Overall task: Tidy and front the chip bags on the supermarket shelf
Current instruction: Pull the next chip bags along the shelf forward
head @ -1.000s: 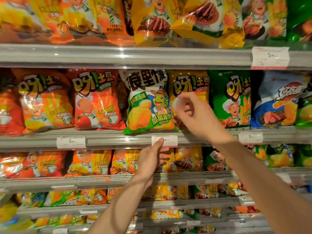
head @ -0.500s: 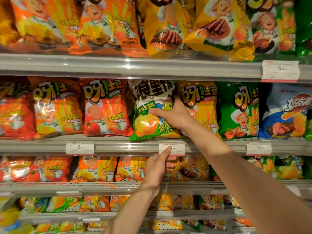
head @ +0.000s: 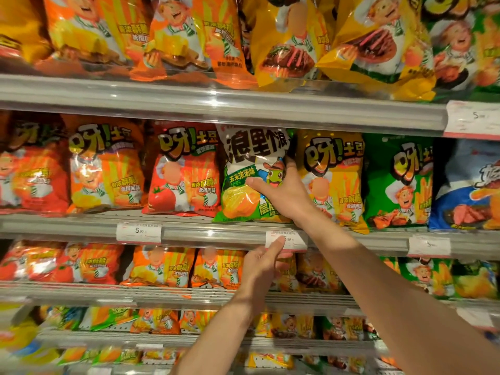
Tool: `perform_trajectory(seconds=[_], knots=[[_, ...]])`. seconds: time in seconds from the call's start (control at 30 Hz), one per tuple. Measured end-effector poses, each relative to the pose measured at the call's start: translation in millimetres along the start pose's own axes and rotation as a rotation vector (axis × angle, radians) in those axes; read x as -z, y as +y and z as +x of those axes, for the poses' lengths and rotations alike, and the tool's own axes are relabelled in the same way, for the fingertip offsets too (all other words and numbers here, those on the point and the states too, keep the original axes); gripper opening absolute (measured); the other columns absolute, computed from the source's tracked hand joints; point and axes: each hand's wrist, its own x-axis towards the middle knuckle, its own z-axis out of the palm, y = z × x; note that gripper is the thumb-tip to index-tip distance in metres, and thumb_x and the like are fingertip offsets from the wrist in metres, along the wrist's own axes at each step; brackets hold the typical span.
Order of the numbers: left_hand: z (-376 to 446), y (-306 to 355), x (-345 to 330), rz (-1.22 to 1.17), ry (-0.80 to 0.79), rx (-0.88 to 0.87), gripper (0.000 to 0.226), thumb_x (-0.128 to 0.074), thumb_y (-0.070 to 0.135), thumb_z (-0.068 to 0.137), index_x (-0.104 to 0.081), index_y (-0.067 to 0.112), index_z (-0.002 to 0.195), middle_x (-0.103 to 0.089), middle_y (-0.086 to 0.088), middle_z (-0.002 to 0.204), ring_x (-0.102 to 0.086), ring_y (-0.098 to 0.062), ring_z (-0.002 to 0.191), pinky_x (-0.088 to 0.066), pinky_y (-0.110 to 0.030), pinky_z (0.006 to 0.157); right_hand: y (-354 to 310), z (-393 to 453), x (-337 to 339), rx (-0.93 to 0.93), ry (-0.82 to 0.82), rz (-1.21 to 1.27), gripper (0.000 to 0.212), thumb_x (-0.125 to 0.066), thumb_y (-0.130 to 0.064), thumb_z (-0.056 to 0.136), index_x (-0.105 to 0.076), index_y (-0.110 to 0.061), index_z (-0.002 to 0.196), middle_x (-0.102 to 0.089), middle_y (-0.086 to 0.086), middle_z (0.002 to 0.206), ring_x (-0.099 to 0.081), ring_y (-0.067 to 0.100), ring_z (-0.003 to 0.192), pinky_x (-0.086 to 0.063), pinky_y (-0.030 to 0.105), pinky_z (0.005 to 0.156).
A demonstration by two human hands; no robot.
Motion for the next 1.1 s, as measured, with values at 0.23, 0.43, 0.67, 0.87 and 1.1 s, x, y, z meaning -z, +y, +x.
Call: perform_trajectory(seconds=[0.23, 0.43, 0.67, 0.87, 1.1], knots=[[-2.0, 4.7, -5.0, -0.043, 0.028, 0.036, 0.042, -0.072, 0.046, 0.091, -0.076, 0.005, 0.101, -0.082, -0.001, 0.089, -0.07, -0.009, 0.064, -0.048, -0.027, 0.064, -6.4, -15.6, 9.3, 0.17, 0.079, -0.069, 0.112, -0.073, -0.064, 0.078, -0.008, -0.026, 0.161, -0.031, 0.002, 0.163, -0.033, 0.018, 0.148, -0.033, 0.04, 0.12], [-11.7, 1.1, -16.4, -0.137, 0.066, -0.008, 0.029, -0.067, 0.041, 0.095, -0.071, 0.013, 0.092, -0.078, 0.0, 0.076, -0.065, -0.009, 0.06, -0.048, -0.026, 0.063, 1.8, -35.0, 65.0, 0.339, 0.445, -0.328, 0.06, -0.062, -0.04, 0.096, -0.044, -0.01, 0.145, -0.047, 0.007, 0.139, -0.044, 0.02, 0.132, -0.038, 0.033, 0.109], [-8.7, -0.4, -34.5, -0.166, 0.103, 0.001, 0.048, -0.061, 0.044, 0.098, -0.073, 0.009, 0.067, -0.069, -0.004, 0.062, -0.057, -0.012, 0.051, -0.04, -0.029, 0.059, 36.4, -30.5, 116.6, -0.007, 0.274, -0.165, 0.079, -0.062, -0.045, 0.096, -0.024, -0.014, 0.157, -0.044, 0.005, 0.151, -0.046, 0.02, 0.136, -0.037, 0.032, 0.109], [-6.0, -4.1, -35.8, -0.124, 0.096, -0.019, 0.051, -0.059, 0.044, 0.099, -0.071, 0.004, 0.07, -0.063, -0.002, 0.056, -0.053, -0.013, 0.051, -0.037, -0.026, 0.055, 42.3, -4.5, 120.5, -0.167, 0.229, 0.107, 0.065, -0.064, -0.05, 0.091, -0.046, -0.017, 0.143, -0.064, -0.002, 0.125, -0.062, 0.018, 0.113, -0.049, 0.04, 0.104], [-10.5, -2.8, -36.0, -0.059, 0.117, -0.063, 0.049, -0.06, 0.042, 0.099, -0.072, 0.002, 0.073, -0.066, -0.003, 0.059, -0.055, -0.012, 0.054, -0.041, -0.025, 0.056, 44.1, -7.2, 118.2, -0.098, 0.319, 0.209, 0.061, -0.078, -0.043, 0.083, -0.048, -0.018, 0.13, -0.069, -0.004, 0.11, -0.069, 0.015, 0.1, -0.057, 0.044, 0.095]])
